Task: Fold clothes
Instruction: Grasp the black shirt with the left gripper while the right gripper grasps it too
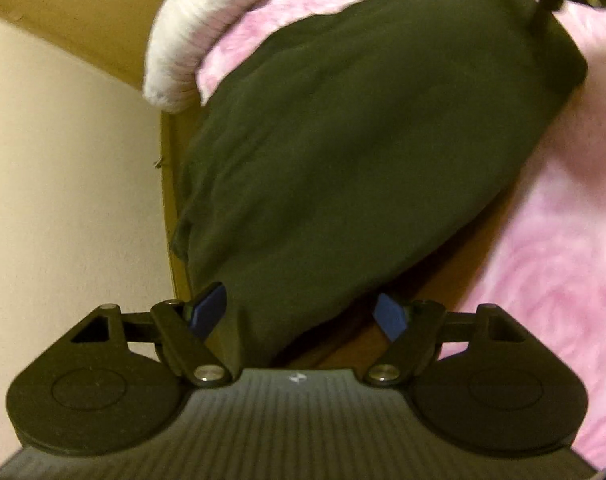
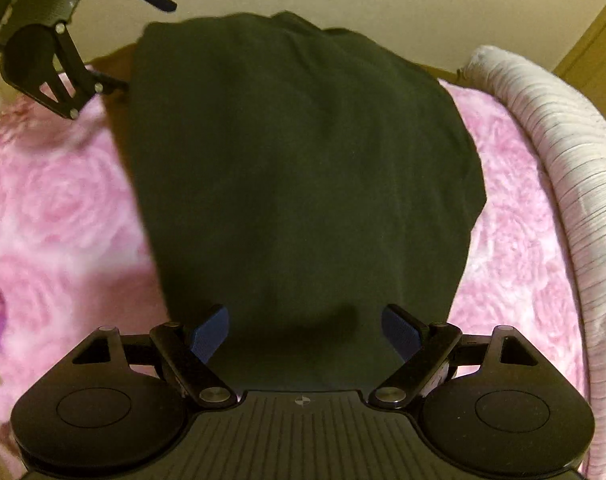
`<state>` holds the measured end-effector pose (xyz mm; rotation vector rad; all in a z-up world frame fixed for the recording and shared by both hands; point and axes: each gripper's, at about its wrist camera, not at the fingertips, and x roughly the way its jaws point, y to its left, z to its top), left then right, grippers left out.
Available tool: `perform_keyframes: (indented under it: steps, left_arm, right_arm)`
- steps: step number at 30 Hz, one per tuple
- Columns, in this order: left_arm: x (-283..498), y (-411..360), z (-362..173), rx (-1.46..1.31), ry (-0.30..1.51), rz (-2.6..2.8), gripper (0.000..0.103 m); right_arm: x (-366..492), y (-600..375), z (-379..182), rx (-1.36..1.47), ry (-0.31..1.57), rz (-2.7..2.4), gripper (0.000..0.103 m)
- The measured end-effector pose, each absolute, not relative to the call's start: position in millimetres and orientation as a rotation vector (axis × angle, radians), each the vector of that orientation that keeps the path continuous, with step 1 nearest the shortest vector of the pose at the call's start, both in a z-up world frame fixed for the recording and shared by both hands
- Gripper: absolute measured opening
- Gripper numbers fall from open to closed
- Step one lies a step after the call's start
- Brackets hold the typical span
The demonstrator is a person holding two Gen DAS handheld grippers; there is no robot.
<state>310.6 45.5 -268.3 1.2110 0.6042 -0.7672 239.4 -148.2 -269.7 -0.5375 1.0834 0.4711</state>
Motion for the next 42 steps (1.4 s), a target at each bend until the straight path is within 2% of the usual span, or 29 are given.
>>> perform_keyframes:
  steps: [2, 3, 4, 5, 6, 7, 8, 9, 14, 18, 22, 27, 39, 42]
  left_arm:
    - [317.4, 46.8, -271.7, 1.236, 0.611, -0.81, 0.061]
    - [319.8, 47.1, -271.1, 1.234, 0.621, -0.84, 0.048]
    - [322.0, 47.0, -269.7, 1.231, 0.629, -0.864, 0.04]
    - [323.9, 46.1, -266.1, 1.223, 0.634, -0.869, 0.036]
    - [325.8, 45.2, -261.7, 1.208, 0.643, -0.872, 0.027]
    - [327.6, 43.8, -256.6, 1.193, 0.648, -0.872, 0.018]
    - [329.1, 41.1, -249.9, 1.18, 0.64, -0.86, 0.015]
    - [330.5, 38.3, -243.2, 1.167, 0.633, -0.848, 0.007]
    - [343.3, 26.3, -183.2, 1.01, 0.586, -0.768, 0.005]
    - [327.1, 7.8, -134.6, 0.946, 0.483, -0.803, 0.004]
    - [284.3, -27.2, -92.3, 0.883, 0.416, -0.88, 0.004]
    - [196.0, -85.8, -79.8, 0.837, 0.428, -1.062, 0.004]
    - [-28.8, -238.7, -65.6, 0.788, 0.436, -1.493, 0.004]
    - [-115.1, -253.8, -49.5, 0.779, 0.436, -1.563, 0.004]
  right_arm:
    - [249.7, -150.0, -276.3, -0.541, 1.1, 0.476, 0.086]
    - [254.0, -151.0, -278.9, -0.547, 1.109, 0.478, 0.074]
    - [257.3, -150.3, -280.7, -0.554, 1.123, 0.489, 0.062]
    - [259.7, -149.7, -282.0, -0.547, 1.145, 0.512, 0.04]
    - [260.3, -147.9, -280.9, -0.557, 1.146, 0.526, 0.026]
    - [260.6, -145.8, -279.4, -0.571, 1.143, 0.537, 0.019]
    - [259.5, -144.4, -276.0, -0.586, 1.137, 0.536, 0.01]
    - [258.9, -145.9, -269.2, -0.585, 1.13, 0.526, 0.005]
    - [251.1, -174.5, -201.3, -0.532, 1.01, 0.438, 0.004]
    - [234.9, -202.7, -133.1, -0.514, 0.893, 0.365, 0.004]
    - [193.6, -233.9, -89.7, -0.515, 0.863, 0.269, 0.004]
    - [106.3, -286.6, -62.2, -0.455, 0.927, 0.123, 0.004]
    - [-163.6, -444.8, -50.3, -0.257, 1.034, -0.261, 0.004]
    - [-236.1, -492.8, -45.0, -0.22, 1.027, -0.327, 0.004]
